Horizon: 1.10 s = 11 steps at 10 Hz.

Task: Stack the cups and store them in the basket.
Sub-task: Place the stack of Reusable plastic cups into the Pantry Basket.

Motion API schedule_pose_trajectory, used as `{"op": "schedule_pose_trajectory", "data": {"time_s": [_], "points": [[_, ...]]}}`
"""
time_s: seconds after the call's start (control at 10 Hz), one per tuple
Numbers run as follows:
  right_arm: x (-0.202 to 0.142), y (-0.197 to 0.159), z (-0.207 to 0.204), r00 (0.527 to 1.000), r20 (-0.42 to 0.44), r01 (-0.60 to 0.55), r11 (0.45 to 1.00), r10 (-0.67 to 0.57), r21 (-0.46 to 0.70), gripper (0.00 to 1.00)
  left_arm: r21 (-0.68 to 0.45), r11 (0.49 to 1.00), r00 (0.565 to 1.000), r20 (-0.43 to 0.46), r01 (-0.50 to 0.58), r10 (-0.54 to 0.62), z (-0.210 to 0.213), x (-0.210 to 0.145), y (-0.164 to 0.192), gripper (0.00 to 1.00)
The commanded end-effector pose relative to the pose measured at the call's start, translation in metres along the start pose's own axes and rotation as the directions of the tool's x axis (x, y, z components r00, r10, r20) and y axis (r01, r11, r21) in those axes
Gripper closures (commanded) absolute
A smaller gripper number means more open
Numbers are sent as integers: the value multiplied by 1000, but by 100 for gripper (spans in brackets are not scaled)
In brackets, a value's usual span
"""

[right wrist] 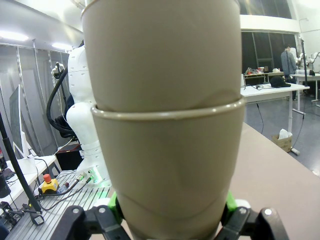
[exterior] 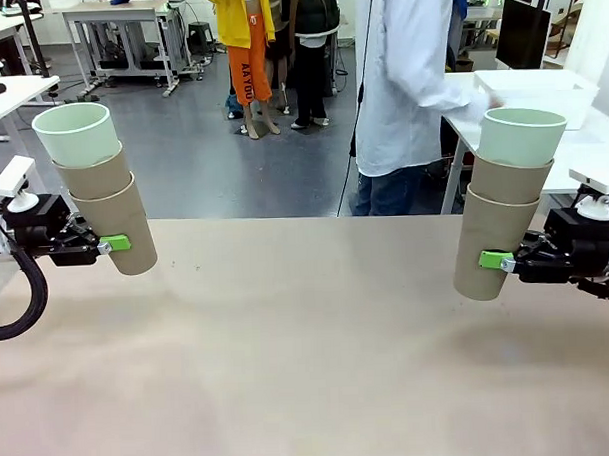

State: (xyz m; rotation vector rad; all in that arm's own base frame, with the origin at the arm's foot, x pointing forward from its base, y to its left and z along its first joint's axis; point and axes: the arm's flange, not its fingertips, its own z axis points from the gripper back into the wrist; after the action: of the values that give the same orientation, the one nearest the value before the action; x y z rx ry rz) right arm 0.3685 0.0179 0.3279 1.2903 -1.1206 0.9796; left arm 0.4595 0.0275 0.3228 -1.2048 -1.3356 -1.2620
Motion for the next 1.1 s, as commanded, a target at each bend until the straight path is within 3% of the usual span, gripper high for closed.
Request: {"op": "schedule_pose_trajectory", "data": {"time_s": [0.0, 1.0], "points": [[5, -1, 0, 1000, 14, -11, 1000, 11, -10, 15, -1, 1000, 1000, 8, 8, -8, -1, 4, 0, 15], [5, -1, 0, 1000, 14, -11, 1000, 11, -10, 15, -1, 1000, 1000, 8, 8, -8, -1, 4, 0, 15]]}}
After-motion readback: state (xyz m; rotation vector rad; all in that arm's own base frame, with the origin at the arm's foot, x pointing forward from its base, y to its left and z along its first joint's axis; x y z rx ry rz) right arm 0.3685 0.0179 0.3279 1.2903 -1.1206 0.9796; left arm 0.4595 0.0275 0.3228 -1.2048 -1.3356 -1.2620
